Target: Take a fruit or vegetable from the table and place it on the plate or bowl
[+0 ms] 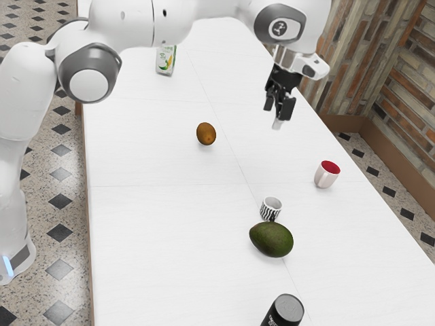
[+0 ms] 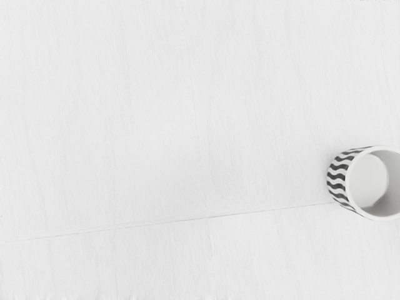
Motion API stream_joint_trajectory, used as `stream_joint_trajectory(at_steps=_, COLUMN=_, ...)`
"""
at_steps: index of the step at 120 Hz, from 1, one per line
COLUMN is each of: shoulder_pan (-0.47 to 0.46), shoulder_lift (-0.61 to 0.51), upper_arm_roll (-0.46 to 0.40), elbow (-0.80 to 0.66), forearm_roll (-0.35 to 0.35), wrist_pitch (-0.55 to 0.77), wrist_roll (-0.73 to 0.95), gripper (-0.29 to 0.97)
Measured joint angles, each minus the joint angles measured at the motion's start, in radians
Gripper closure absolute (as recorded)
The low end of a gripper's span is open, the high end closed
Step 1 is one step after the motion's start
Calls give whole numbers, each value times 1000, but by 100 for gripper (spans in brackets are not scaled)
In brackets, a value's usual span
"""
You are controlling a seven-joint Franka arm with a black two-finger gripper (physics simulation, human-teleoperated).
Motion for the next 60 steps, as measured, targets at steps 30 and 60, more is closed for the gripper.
stream_joint_trajectory(at_steps=30, shoulder_pan=81, shoulder_lift=-47, upper_arm_roll=8, elbow=-3, forearm_roll=10, wrist_pitch=-3, wrist_roll=-11, gripper=0)
stream_joint_trajectory(at_steps=60, shoulder_pan=29, shoulder_lift=-52, upper_arm_roll=-1, elbow=-12, forearm_roll=52, wrist_pitch=-5, wrist_roll=3, gripper=0)
